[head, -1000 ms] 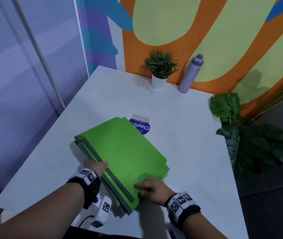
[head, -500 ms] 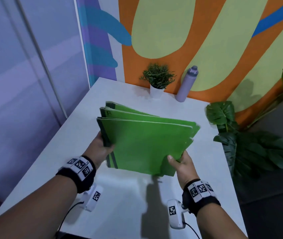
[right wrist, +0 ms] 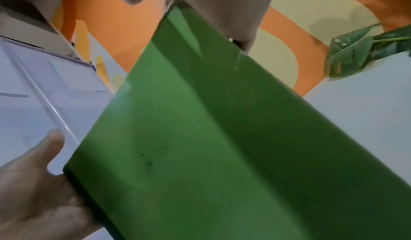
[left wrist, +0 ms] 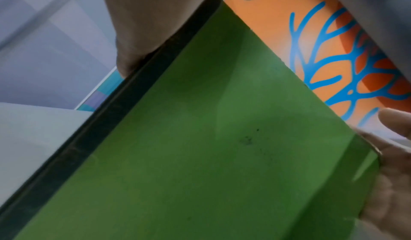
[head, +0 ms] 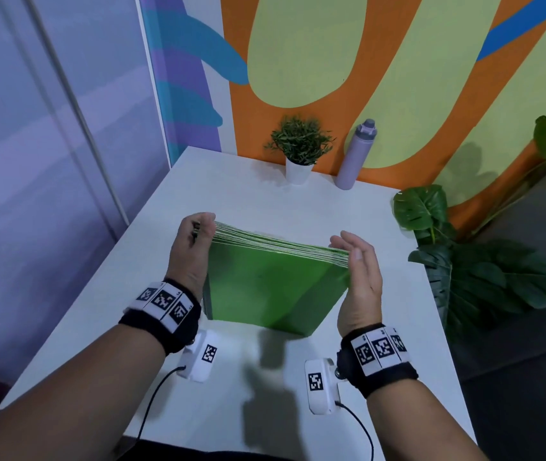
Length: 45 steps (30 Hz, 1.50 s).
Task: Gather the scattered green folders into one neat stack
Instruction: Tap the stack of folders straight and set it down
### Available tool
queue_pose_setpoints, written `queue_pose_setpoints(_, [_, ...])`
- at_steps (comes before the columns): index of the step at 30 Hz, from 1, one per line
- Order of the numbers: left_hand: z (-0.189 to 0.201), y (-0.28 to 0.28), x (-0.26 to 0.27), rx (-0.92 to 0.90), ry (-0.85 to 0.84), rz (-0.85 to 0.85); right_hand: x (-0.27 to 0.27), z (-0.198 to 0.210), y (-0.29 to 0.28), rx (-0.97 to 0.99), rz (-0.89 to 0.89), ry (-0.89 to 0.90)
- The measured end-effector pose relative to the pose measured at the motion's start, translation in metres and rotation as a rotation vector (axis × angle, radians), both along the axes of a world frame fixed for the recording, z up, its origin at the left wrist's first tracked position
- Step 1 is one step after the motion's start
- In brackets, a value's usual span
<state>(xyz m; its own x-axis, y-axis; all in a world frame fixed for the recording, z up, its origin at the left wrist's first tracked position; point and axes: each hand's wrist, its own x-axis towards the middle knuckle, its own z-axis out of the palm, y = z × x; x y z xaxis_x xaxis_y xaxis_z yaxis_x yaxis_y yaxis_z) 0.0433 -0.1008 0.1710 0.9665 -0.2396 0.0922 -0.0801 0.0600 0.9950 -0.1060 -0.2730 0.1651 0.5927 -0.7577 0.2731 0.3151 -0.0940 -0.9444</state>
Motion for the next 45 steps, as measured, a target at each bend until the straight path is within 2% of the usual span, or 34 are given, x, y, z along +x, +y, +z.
queue_pose_setpoints(3, [0.003,-0.009,0.001,0.043,0.046,0.115,0.01,0.001,0.003,0.044,-0.114,0.019])
queue_pose_setpoints(7, [-0.001,-0.011,0.003,0.094,-0.018,0.139,0.015,-0.008,0.002,0.047,-0.139,0.059])
queue_pose_setpoints(10, [-0.008,-0.006,0.005,0.112,-0.068,0.053,0.009,-0.012,0.0,0.012,-0.08,0.036])
queue_pose_setpoints(13, [-0.029,0.007,0.012,0.16,0.059,-0.13,-0.002,-0.031,0.003,0.078,0.046,0.093])
queue_pose_setpoints(15, [-0.045,0.015,0.015,0.28,0.089,-0.23,-0.007,-0.048,0.006,0.144,0.098,0.169])
queue_pose_setpoints(17, [-0.056,0.019,0.013,0.417,0.081,-0.26,-0.009,-0.059,0.006,0.168,0.114,0.247])
queue_pose_setpoints(19, [-0.058,0.019,0.01,0.478,0.072,-0.239,-0.009,-0.063,0.004,0.166,0.12,0.291])
queue_pose_setpoints(24, [-0.058,0.018,0.004,0.515,0.022,-0.215,-0.016,-0.069,0.0,0.137,0.099,0.307])
queue_pose_setpoints(29, [-0.068,0.025,0.003,0.537,0.068,-0.251,-0.023,-0.083,0.001,0.065,0.103,0.388])
queue_pose_setpoints(39, [-0.107,0.032,-0.005,0.679,0.193,-0.297,-0.035,-0.127,0.014,-0.072,0.096,0.671])
queue_pose_setpoints(45, [-0.095,0.025,-0.007,0.656,0.15,-0.243,-0.021,-0.111,-0.008,-0.085,0.071,0.834])
